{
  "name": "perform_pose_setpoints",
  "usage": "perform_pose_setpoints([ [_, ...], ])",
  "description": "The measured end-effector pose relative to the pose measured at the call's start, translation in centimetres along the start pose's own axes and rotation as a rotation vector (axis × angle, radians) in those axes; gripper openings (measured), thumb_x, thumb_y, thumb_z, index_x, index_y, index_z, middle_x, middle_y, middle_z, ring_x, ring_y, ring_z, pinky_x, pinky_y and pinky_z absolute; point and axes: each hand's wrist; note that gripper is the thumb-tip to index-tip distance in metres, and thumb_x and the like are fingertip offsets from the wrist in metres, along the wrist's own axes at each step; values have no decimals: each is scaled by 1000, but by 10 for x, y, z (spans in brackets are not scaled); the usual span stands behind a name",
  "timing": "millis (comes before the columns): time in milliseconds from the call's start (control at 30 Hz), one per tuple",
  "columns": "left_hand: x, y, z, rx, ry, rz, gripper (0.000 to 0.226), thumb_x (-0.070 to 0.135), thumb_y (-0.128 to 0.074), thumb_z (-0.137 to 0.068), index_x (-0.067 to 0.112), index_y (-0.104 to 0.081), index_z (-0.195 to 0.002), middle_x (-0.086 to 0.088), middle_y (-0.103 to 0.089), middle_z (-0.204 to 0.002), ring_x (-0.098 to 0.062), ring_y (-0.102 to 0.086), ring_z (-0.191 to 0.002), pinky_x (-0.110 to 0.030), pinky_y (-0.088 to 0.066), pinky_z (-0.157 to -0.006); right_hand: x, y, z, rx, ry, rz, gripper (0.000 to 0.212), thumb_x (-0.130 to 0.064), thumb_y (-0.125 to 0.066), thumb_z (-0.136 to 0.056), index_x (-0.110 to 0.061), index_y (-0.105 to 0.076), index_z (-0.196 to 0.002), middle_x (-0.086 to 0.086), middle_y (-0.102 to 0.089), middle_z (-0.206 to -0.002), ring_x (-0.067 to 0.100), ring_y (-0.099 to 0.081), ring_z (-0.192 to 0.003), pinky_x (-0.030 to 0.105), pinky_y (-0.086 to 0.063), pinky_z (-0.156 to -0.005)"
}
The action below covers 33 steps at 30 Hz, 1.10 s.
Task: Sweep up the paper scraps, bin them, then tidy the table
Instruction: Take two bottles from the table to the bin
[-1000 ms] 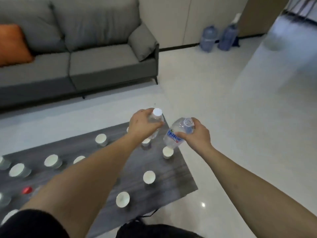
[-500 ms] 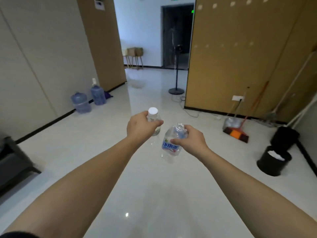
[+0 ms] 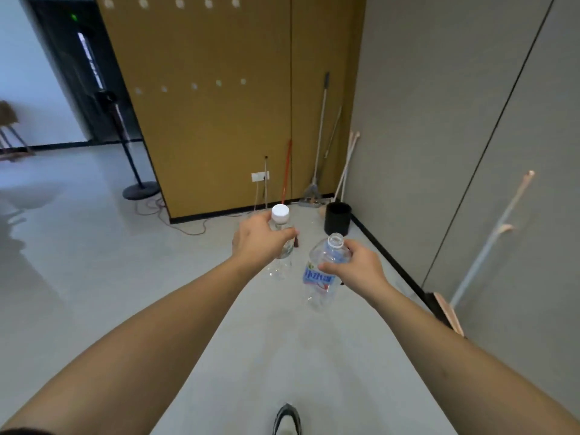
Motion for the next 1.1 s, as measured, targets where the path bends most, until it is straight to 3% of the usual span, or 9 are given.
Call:
perform_pose_setpoints([
  [133, 1, -71, -103, -119, 0, 23, 51, 54, -76, -72, 28, -64, -115, 6, -68, -102, -16, -60, -93, -30, -44, -71, 29, 13, -88, 68, -88, 29, 53, -39, -88, -65, -33, -59, -109, -10, -69, -100, 7, -65, -86, 30, -56, -73],
  [267, -3, -131, -200, -215, 59, 11, 51, 53, -76, -73, 25, -62, -113, 7, -61, -94, -16, -54, -87, -30, -42, -70, 46, 20, -173, 92, -207, 34, 54, -36, -89, -65, -36, -49, -101, -10, -62, -96, 13, -64, -88, 33, -55, -76],
  [467, -21, -220, -299, -361, 159, 25, 57, 47, -82, -68, 20, -62, -114, -1, -66, -106, -22, -61, -96, -41, -53, -86, 95, 25, -270, 95, -342, 65, 56, -38, -88, -64, -27, -61, -112, -4, -68, -101, 15, -66, -90, 33, -54, -75],
  [567, -26, -265, -338, -413, 170, -8, 60, 47, -84, -66, 21, -61, -115, 0, -65, -106, -22, -60, -97, -41, -53, -85, 130, 29, -322, 72, -397, 78, 56, -34, -88, -64, -25, -61, -112, -2, -68, -101, 17, -66, -90, 35, -55, -77],
  [733, -35, -343, -407, -439, 177, -96, 65, 45, -86, -64, 21, -60, -119, 0, -65, -109, -21, -59, -98, -39, -53, -84, 190, 31, -423, 24, -420, 15, 54, -32, -88, -68, -19, -63, -113, 2, -71, -103, 18, -67, -92, 36, -55, -83],
  [933, -34, -419, -473, -399, 307, -120, 62, 42, -86, -66, 19, -59, -117, -2, -65, -110, -22, -60, -99, -38, -53, -88, 243, 52, -534, -54, -489, -57, 57, -24, -88, -69, -14, -61, -118, 6, -69, -110, 24, -66, -99, 37, -54, -88],
  [1100, -32, -468, -528, -392, 339, -112, 52, 39, -86, -66, 21, -60, -107, 1, -66, -98, -20, -61, -92, -32, -52, -79, 267, 58, -603, -95, -507, -60, 51, -21, -87, -71, -14, -59, -113, 5, -67, -106, 18, -60, -87, 24, -46, -71],
])
Point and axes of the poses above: each hand's wrist, its own z-axis away from the middle knuckle, its own y-axis out of the back of the hand, x = y × z
